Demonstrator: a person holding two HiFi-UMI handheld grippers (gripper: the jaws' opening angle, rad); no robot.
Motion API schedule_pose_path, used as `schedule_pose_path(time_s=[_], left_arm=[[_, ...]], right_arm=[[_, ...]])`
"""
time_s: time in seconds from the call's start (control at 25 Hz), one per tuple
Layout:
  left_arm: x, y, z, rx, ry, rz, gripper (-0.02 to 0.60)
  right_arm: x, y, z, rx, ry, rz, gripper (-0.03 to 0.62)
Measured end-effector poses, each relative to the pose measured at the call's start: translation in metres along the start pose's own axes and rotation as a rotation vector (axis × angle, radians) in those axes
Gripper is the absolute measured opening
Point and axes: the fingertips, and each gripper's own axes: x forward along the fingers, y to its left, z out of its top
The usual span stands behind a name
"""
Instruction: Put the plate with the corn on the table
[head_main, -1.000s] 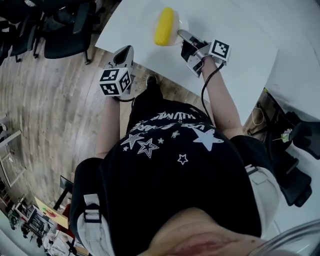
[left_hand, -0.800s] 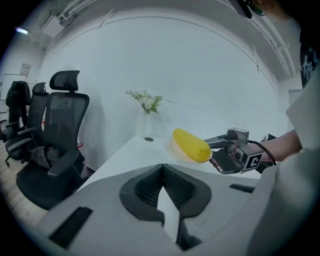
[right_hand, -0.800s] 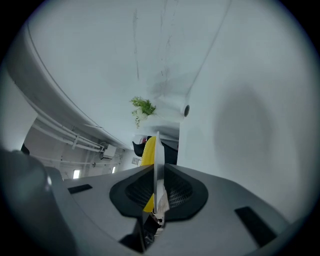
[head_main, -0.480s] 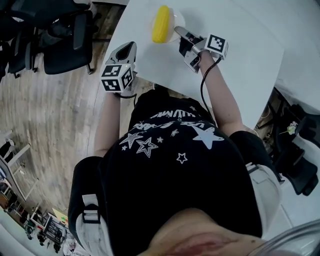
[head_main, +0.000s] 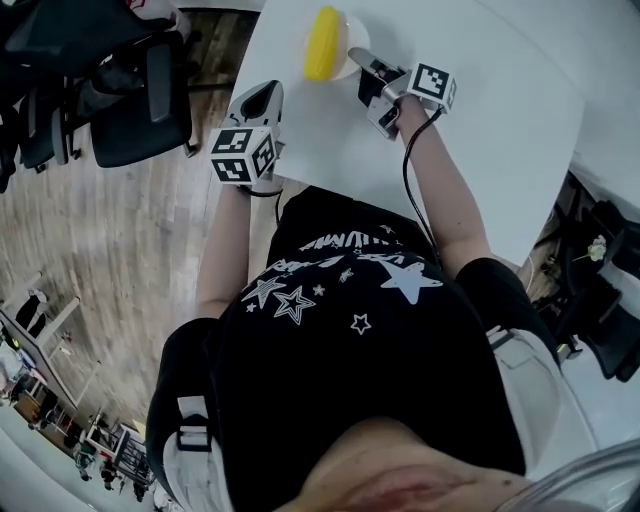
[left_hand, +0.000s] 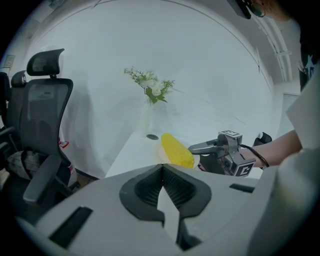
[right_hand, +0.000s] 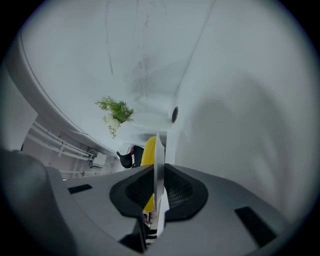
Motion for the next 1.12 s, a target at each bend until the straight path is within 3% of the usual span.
schedule_pose_path(time_s=[0.56,1.12], left_arm=[[0.022,0.04,-0.003,-0.045,0.015,0.038,0.006],[0.03,0.036,-0.001,-0.04,0.015,0.049,0.006]], right_arm=[[0.046,-0.014,0.025,0.061,-0.064,-0.019,0.038],[0.051,-0.024,0.035,0.126,-0.076,-0.127,0.037]])
